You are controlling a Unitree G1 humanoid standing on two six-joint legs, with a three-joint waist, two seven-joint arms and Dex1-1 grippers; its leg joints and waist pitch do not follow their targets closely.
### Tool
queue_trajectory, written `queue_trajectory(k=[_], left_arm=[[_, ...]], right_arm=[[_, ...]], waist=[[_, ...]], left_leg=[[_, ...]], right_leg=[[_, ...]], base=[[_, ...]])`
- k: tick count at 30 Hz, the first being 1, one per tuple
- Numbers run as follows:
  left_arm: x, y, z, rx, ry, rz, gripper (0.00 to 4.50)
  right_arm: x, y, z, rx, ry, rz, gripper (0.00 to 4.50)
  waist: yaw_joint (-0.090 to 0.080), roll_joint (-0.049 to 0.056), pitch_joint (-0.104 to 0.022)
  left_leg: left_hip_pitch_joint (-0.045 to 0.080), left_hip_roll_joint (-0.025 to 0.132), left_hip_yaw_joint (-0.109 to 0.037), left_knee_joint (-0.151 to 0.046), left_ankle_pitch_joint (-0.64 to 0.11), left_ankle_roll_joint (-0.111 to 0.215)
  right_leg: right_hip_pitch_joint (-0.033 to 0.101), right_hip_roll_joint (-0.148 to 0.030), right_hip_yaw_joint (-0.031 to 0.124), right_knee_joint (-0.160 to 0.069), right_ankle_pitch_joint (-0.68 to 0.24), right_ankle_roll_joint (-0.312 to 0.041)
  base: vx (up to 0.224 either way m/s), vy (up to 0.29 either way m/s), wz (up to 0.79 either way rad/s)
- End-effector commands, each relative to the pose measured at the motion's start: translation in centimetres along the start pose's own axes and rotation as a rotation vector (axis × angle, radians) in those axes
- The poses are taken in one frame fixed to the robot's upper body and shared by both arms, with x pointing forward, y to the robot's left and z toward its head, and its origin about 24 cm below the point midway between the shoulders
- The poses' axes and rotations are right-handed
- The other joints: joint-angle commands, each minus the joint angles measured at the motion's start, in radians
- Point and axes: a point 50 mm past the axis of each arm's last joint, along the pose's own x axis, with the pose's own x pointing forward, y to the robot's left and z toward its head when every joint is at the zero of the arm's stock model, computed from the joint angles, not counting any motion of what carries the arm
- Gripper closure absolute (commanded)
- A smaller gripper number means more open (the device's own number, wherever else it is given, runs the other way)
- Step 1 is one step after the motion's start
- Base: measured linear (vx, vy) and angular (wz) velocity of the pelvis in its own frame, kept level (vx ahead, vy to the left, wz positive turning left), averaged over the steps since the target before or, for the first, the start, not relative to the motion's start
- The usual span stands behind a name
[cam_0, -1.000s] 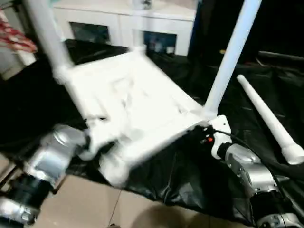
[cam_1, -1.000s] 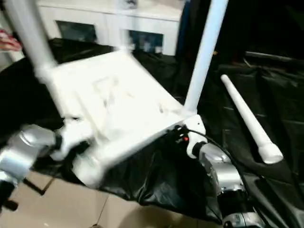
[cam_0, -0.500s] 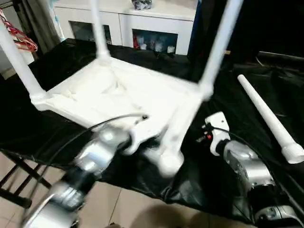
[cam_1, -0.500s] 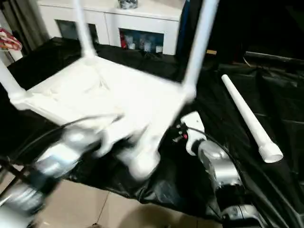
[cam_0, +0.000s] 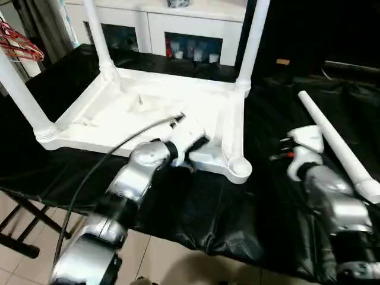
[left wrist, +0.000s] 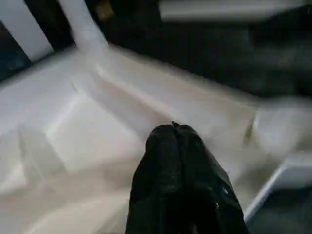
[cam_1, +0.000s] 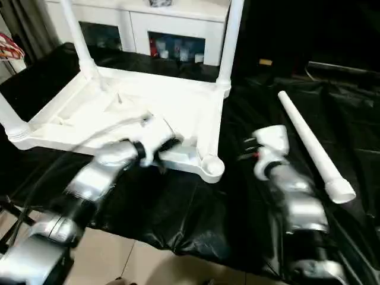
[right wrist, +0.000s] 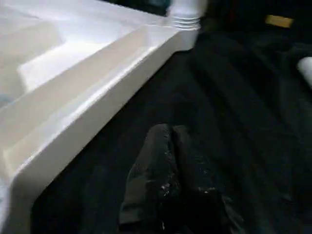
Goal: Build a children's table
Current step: Rotate table base, then pick table leg
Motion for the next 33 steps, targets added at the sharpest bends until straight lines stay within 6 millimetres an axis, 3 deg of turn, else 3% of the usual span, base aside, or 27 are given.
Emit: queue_trajectory(k=[1,3,5,6,7,8,9,10,12,14,16,17,18,19,21,22,23,24,25,26,27,28,29,30,31,32,33], left_arm=[[-0.6,0.9,0.5,-0.037,-0.037,0.076,4.1],[-1.6,2.4,0.2,-0.094,-0.065,0.279,3.98],[-2.8,3.9,-0.3,-0.175,-0.076,0.483,3.74],[-2.8,3.9,-0.3,-0.175,-0.076,0.483,3.67],[-3.6,4.4,-1.0,-0.216,-0.062,0.56,3.67],[-4.3,4.5,-1.7,-0.245,-0.028,0.596,3.63],[-5.0,4.6,-2.2,-0.25,-0.011,0.63,3.54],[-5.9,4.7,-2.7,-0.234,-0.008,0.681,3.31],[-6.2,4.7,-2.7,-0.232,-0.011,0.696,3.26],[-6.7,4.7,-2.9,-0.236,-0.007,0.754,3.09],[-6.6,4.6,-2.8,-0.22,-0.008,0.769,2.86],[-6.3,4.3,-2.9,-0.217,-0.001,0.766,2.8],[-6.1,4.1,-2.8,-0.2,0.003,0.763,2.8],[-5.9,4.0,-2.7,-0.184,0.005,0.76,2.69],[-5.8,3.7,-2.5,-0.214,0.002,0.749,2.58],[-5.8,3.6,-2.4,-0.215,0.001,0.74,2.45],[-5.8,3.5,-2.4,-0.215,0.002,0.734,2.37],[-5.8,3.5,-2.4,-0.217,0.002,0.73,2.31],[-5.8,3.5,-2.4,-0.215,0.002,0.73,2.27],[-5.8,3.5,-2.3,-0.197,-0.01,0.731,2.21],[-5.9,3.5,-2.4,-0.206,0.003,0.74,2.07],[-6.0,3.6,-2.5,-0.209,0.011,0.753,1.97],[-5.9,3.6,-2.4,-0.216,-0.002,0.738,1.97],[-5.8,3.5,-2.3,-0.217,-0.014,0.721,1.9],[-5.7,3.5,-2.1,-0.213,-0.025,0.708,1.85],[-5.7,3.4,-2.0,-0.226,-0.029,0.693,1.73],[-5.7,3.3,-2.0,-0.237,-0.029,0.686,1.63]], right_arm=[[-0.3,-0.8,0.6,-0.012,-0.004,-0.039,4.1],[-0.2,-0.8,1.0,-0.008,-0.002,-0.053,3.76],[-0.2,-0.5,1.5,-0.022,-0.012,-0.067,3.67],[-0.2,-0.5,1.5,-0.022,-0.012,-0.067,3.45],[-0.3,-0.1,1.8,-0.016,-0.032,-0.071,3.45],[-0.4,0.2,1.9,0.006,-0.05,-0.083,3.33],[-0.6,0.8,1.9,0.024,-0.063,-0.082,3.27],[-0.8,2.0,1.7,0.048,-0.064,-0.063,3.15],[-0.9,2.4,1.6,0.051,-0.064,-0.059,3.02],[-1.0,3.5,1.1,0.074,-0.07,-0.058,2.83],[-0.9,4.0,0.9,0.095,-0.072,-0.062,2.65],[-0.8,4.2,0.7,0.106,-0.077,-0.065,2.53],[-0.8,4.3,0.6,0.114,-0.076,-0.067,2.53],[-0.8,4.3,0.6,0.12,-0.074,-0.068,2.41],[-0.9,4.3,0.6,0.134,-0.077,-0.074,2.33],[-0.9,4.4,0.6,0.134,-0.071,-0.078,2.23],[-0.9,4.4,0.6,0.135,-0.072,-0.08,2.13],[-0.9,4.4,0.6,0.136,-0.073,-0.081,2.06],[-0.9,4.4,0.6,0.136,-0.073,-0.081,1.99],[-0.9,4.6,0.7,0.143,-0.073,-0.078,1.91],[-1.0,4.7,0.6,0.147,-0.073,-0.077,1.81],[-1.0,4.9,0.5,0.146,-0.068,-0.077,1.81],[-1.0,4.9,0.3,0.147,-0.058,-0.09,1.71],[-1.0,5.0,0.3,0.155,-0.058,-0.09,1.62],[-1.1,5.0,0.3,0.161,-0.059,-0.089,1.52],[-1.0,5.0,0.3,0.153,-0.054,-0.09,1.46],[-1.0,5.0,0.4,0.146,-0.05,-0.09,1.37]], waist=[[0.005,-0.021,-0.074],[0.0,-0.029,-0.068],[-0.004,-0.027,-0.066],[-0.003,-0.027,-0.067],[-0.006,-0.044,-0.067],[-0.005,-0.046,-0.067],[-0.007,-0.037,-0.066],[-0.007,-0.046,-0.065],[-0.005,-0.039,-0.067],[-0.004,-0.042,-0.066],[-0.008,-0.033,-0.066],[-0.014,-0.025,-0.065],[-0.02,-0.02,-0.064],[-0.032,-0.005,-0.065],[-0.033,0.005,-0.069],[-0.033,0.006,-0.071],[-0.032,-0.014,-0.071],[-0.031,-0.045,-0.072],[-0.008,-0.1,-0.092],[-0.008,-0.1,-0.092],[0.006,-0.069,-0.082],[0.008,-0.046,-0.075],[0.001,-0.029,-0.076],[0.002,-0.002,-0.08],[-0.029,0.017,-0.104],[-0.012,-0.019,-0.105],[-0.027,-0.019,-0.092]], left_leg=[[0.002,0.013,0.005,-0.057,-0.091,0.112],[0.004,0.01,0.007,-0.06,-0.144,0.09],[0.003,0.01,0.006,-0.06,-0.152,0.074],[0.004,0.01,0.005,-0.06,-0.15,0.07],[0.001,0.008,0.007,-0.06,-0.147,0.07],[-0.004,0.009,0.004,-0.061,-0.133,0.066],[-0.002,0.011,0.002,-0.063,-0.134,0.062],[-0.003,0.014,0.001,-0.064,-0.133,0.062],[0.005,0.016,0.002,-0.065,-0.135,0.057],[0.007,0.019,0.001,-0.068,-0.137,0.047],[0.018,0.031,-0.012,-0.078,-0.176,0.007],[0.033,0.051,-0.027,-0.091,-0.215,-0.018],[0.044,0.073,-0.04,-0.102,-0.23,-0.016],[0.058,0.165,-0.087,-0.14,-0.197,0.051],[0.069,0.203,-0.086,-0.147,-0.153,0.123],[0.067,0.2,-0.082,-0.143,-0.144,0.149],[0.054,0.172,-0.055,-0.129,-0.174,0.21],[0.026,0.057,0.005,-0.056,-0.244,0.239],[-0.028,-0.103,0.041,0.162,-0.296,0.227],[-0.028,-0.103,0.041,0.162,-0.296,0.227],[-0.055,-0.105,0.012,0.193,-0.253,0.167],[-0.056,-0.091,-0.027,0.14,-0.248,0.142],[-0.031,-0.086,-0.022,0.102,-0.207,0.137],[0.001,-0.036,-0.045,0.037,-0.109,0.13],[0.09,0.27,-0.196,-0.053,0.235,0.199],[0.118,0.247,-0.151,0.004,0.455,0.293],[0.107,0.146,-0.066,0.01,0.452,0.378]], right_leg=[[0.068,-0.039,0.033,-0.049,-0.097,-0.258],[0.064,-0.037,0.032,-0.064,-0.213,-0.211],[0.064,-0.036,0.032,-0.067,-0.247,-0.185],[0.063,-0.036,0.031,-0.068,-0.257,-0.176],[0.062,-0.034,0.03,-0.071,-0.28,-0.154],[0.064,-0.038,0.031,-0.063,-0.296,-0.138],[0.057,-0.037,0.031,-0.068,-0.317,-0.123],[0.054,-0.036,0.033,-0.067,-0.309,-0.113],[0.048,-0.033,0.035,-0.068,-0.287,-0.115],[0.045,-0.031,0.037,-0.061,-0.21,-0.139],[0.042,-0.011,0.024,-0.059,-0.188,-0.146],[0.038,0.008,0.009,-0.058,-0.14,-0.161],[0.034,0.014,0.0,-0.052,-0.11,-0.179],[0.025,0.003,-0.02,-0.003,-0.029,-0.231],[0.004,-0.009,-0.039,0.032,0.01,-0.275],[0.003,-0.013,-0.039,0.039,0.025,-0.289],[0.007,-0.024,-0.036,0.031,0.06,-0.354],[0.022,-0.018,-0.03,-0.027,0.053,-0.462],[0.077,-0.026,-0.002,-0.103,-0.077,-0.484],[0.077,-0.026,-0.002,-0.103,-0.077,-0.484],[0.085,-0.046,0.054,-0.12,-0.174,-0.402],[0.101,-0.052,0.087,-0.118,-0.164,-0.301],[0.082,0.01,0.088,-0.136,-0.165,-0.194],[0.071,0.044,0.057,-0.13,-0.146,-0.065],[-0.042,0.015,-0.018,0.075,-0.281,0.113],[-0.141,-0.028,0.009,0.198,-0.249,0.108],[-0.128,-0.039,0.03,0.159,-0.11,0.022]], base=[[0.0,0.0,0.0],[0.0,0.0,0.0],[0.0,0.0,0.0],[0.0,0.0,0.0],[0.0,0.0,0.0],[0.0,0.0,0.0],[0.0,0.0,0.0],[0.0,0.0,0.0],[0.0,0.0,0.0],[0.0,0.0,0.0],[0.0,0.0,0.0],[0.0,0.0,0.0],[0.0,0.0,0.0],[0.0,0.0,0.0],[0.016,-0.093,0.11],[0.017,-0.12,0.12],[0.021,-0.17,0.09],[0.013,-0.15,0.02],[0.013,-0.15,0.02],[0.007,-0.137,-0.07],[-0.006,-0.163,-0.1],[-0.006,-0.163,-0.1],[-0.031,-0.126,-0.21],[-0.039,-0.165,-0.59],[-0.039,-0.165,-0.59],[-0.036,-0.181,-0.62],[-0.043,-0.123,-0.39]])
